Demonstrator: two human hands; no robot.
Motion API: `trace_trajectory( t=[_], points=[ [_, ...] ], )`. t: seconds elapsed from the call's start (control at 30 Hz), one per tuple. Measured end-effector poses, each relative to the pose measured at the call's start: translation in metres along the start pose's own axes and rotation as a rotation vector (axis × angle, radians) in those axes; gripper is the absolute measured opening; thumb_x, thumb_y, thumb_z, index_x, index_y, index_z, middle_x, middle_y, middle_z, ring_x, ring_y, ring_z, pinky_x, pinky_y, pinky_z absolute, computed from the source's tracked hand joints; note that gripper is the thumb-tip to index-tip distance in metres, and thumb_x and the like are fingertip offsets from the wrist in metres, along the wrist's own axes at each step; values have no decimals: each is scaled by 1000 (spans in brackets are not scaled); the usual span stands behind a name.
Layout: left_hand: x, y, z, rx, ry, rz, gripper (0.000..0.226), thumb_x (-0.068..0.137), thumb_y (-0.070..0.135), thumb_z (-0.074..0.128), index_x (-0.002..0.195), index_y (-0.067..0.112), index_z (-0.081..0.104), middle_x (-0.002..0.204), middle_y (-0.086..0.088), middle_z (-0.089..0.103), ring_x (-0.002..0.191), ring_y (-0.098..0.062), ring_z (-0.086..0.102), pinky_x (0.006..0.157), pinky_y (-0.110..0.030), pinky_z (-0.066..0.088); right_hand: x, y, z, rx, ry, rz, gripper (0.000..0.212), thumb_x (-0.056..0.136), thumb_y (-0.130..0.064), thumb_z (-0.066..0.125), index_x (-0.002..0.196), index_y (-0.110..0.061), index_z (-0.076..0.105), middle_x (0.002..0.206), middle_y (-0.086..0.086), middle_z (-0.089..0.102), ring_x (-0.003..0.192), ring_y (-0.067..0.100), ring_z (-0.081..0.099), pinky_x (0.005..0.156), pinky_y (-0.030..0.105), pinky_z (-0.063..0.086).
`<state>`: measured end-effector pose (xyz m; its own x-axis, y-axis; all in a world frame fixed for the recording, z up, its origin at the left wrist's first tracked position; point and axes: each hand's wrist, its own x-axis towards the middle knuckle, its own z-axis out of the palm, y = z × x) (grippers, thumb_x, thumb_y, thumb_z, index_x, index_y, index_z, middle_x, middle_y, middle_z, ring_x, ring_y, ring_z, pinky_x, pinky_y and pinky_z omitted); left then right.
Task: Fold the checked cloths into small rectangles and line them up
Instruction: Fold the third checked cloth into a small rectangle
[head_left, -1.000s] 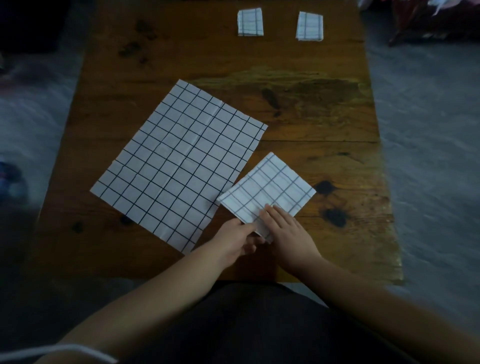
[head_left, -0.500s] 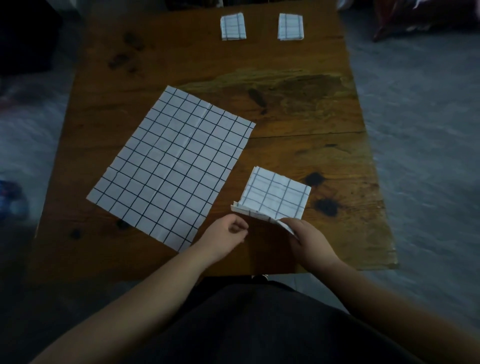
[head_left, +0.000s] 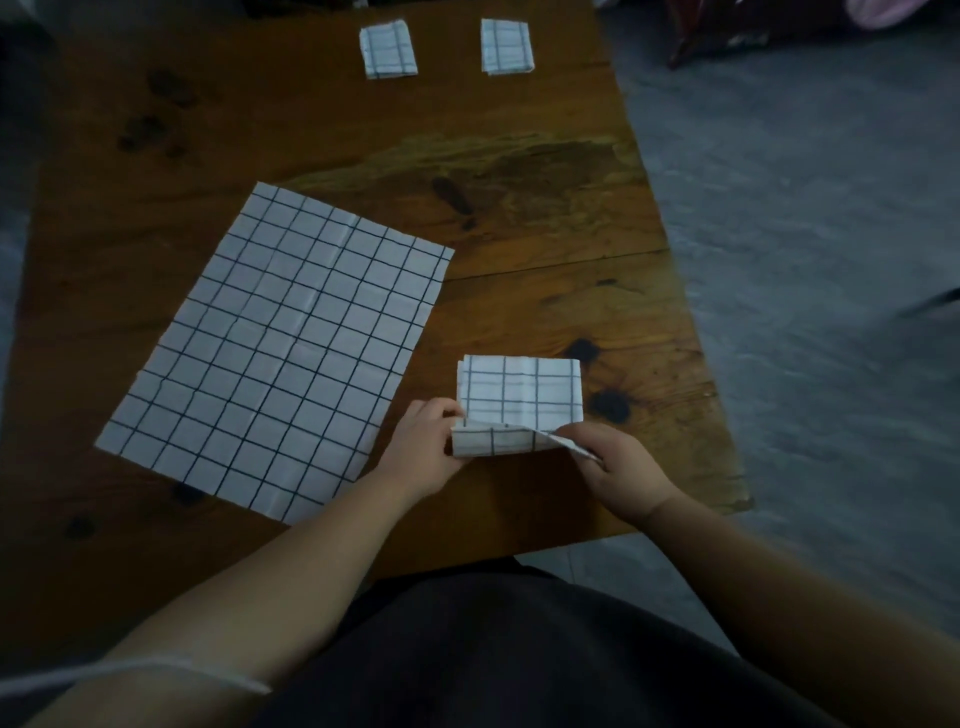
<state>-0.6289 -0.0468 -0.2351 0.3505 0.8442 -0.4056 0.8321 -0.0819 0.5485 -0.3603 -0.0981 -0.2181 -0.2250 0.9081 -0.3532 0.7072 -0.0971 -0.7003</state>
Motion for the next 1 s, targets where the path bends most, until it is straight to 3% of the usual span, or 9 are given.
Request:
trace_trajectory(
  t=[0.13, 0.33, 0.53, 0.67, 0.77, 0.87, 1.0],
  points=[
    [-2, -10, 7, 80, 15, 19, 36, 92, 34, 71, 127, 24, 66, 126, 12, 48, 121, -9, 39, 111, -37, 38, -2, 9, 2, -9, 21, 34, 28, 100, -11, 56, 124, -19, 68, 113, -3, 71, 106, 13, 65, 92, 36, 55],
    [-2, -15, 12, -15, 79, -86, 32, 96, 43, 63, 115, 20, 72, 129, 8, 50, 116, -8, 34, 103, -29, 32, 16, 3, -3, 56, 126, 216, 26, 105, -22, 50, 130, -24, 61, 102, -8, 67, 94, 13, 64, 70, 23, 51],
    [2, -1, 12, -61, 115, -243, 29, 100, 38, 58, 116, 17, 70, 125, 5, 51, 110, -8, 32, 92, -24, 29, 50, -9, -7, 219, 228, 394, 42, 105, -40, 48, 144, -25, 44, 124, -8, 60, 114, 16, 57, 95, 41, 52],
    [2, 8, 15, -87, 172, -332, 25, 100, 37, 58, 112, 18, 69, 124, 2, 49, 110, -9, 32, 88, -24, 32, 49, -10, -4, 280, 370, 421, 53, 104, -36, 53, 152, -24, 34, 128, -9, 56, 114, 11, 55, 92, 32, 46],
    [0, 12, 16, -95, 187, -382, 21, 99, 35, 59, 108, 18, 68, 126, 1, 48, 109, -8, 30, 85, -25, 33, 33, -10, 4, 139, 347, 349, 43, 101, -20, 57, 142, -24, 48, 132, -7, 51, 117, 8, 51, 98, 32, 48],
    [-2, 16, 16, -20, 187, -390, 22, 99, 38, 59, 104, 19, 68, 125, 1, 48, 110, -11, 37, 82, -26, 40, 15, -1, 15, -146, 184, 138, 36, 98, -11, 55, 131, -21, 60, 131, -5, 55, 122, 10, 46, 105, 29, 42],
    [-3, 17, 16, 166, 198, -372, 28, 99, 42, 58, 106, 18, 71, 121, 0, 50, 110, -16, 44, 86, -32, 50, 6, 5, 28, -403, -12, -37, 44, 95, -18, 56, 139, -23, 59, 141, -2, 56, 134, 22, 46, 113, 39, 35]
  ],
)
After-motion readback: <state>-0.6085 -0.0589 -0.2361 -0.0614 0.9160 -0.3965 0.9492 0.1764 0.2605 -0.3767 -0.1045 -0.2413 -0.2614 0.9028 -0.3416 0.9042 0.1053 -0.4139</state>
